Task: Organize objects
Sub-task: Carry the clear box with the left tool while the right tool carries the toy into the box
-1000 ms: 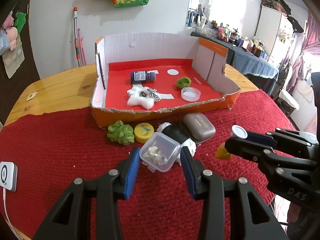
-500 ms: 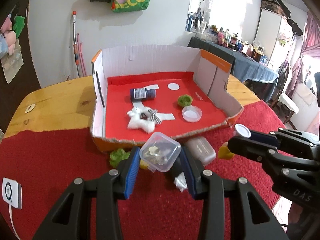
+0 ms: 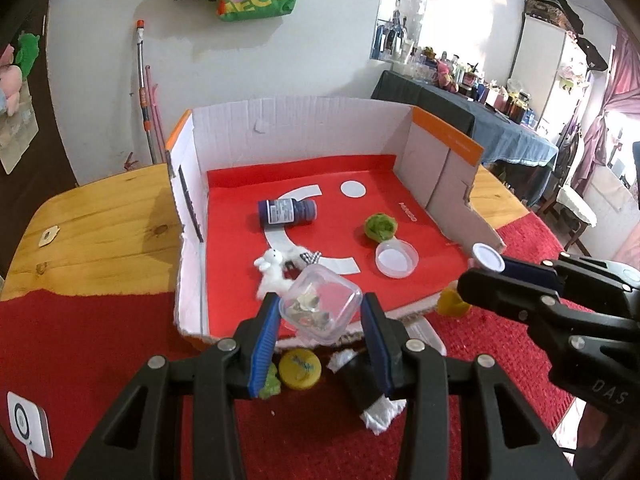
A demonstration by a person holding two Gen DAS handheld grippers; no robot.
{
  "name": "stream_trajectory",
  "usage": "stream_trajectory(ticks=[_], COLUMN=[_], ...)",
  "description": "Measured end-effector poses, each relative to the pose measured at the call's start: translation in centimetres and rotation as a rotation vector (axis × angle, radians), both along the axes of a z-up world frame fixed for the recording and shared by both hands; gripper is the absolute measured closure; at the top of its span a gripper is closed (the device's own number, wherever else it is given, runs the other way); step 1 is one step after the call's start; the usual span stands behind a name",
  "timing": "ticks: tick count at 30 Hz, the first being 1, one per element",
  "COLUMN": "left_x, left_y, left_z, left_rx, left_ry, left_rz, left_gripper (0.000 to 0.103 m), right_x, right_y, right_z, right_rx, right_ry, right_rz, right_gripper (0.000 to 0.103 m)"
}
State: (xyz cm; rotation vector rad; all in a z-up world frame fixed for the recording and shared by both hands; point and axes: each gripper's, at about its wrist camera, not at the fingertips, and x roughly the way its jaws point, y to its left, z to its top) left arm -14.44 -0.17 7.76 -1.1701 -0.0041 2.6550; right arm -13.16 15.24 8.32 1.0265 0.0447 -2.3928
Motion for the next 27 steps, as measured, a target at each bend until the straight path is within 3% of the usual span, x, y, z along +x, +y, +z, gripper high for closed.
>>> stream_trajectory(ticks=[27], left_x=[-4.1], left_y=[0.8], left_z=[-3.3], left_rx=[0.003], left_ry=[-0.101], left_rz=[-0.068], left_gripper=[0.059], right_x=[-4.7], right_y=[-1.2], right_z=[-3.0], right_rx=[0.019], right_ry=[-0.081], right_rz=[0.003], right_gripper=[0.086])
